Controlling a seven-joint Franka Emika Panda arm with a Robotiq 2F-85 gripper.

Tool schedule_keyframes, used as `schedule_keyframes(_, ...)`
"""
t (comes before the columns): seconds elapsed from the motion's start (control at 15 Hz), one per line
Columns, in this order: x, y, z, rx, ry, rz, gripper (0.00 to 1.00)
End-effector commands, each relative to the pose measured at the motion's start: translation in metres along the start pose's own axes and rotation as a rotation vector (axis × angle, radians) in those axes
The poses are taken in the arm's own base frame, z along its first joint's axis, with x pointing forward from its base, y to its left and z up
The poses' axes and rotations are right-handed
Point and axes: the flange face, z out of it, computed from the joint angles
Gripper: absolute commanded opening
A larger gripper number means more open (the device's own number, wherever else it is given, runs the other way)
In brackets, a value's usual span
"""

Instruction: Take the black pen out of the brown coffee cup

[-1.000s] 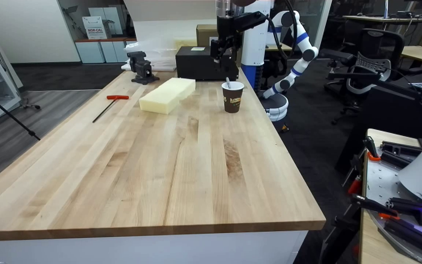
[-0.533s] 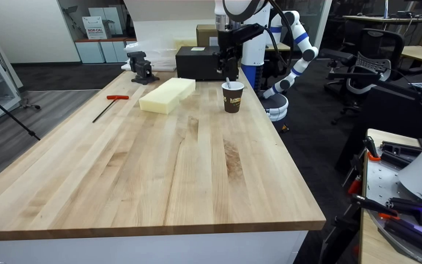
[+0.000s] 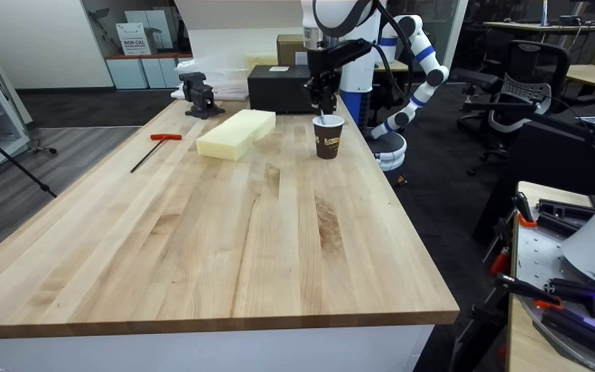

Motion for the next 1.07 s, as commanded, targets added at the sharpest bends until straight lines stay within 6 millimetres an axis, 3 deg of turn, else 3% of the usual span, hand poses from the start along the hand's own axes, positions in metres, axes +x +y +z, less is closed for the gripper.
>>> schedule_keyframes(0.0,0.005,0.001,-0.001,0.009,-0.015,0.033,0.15)
schedule_keyframes(0.13,0.005,0.000,-0.001,0.013,-0.017,0.034,0.02)
schedule_keyframes(0.27,0.005,-0.001,-0.002,0.017,-0.018,0.036,0.00)
schedule_keyframes(1.0,0.007,-0.015,-0.039,0.025,0.000,0.002,0.03)
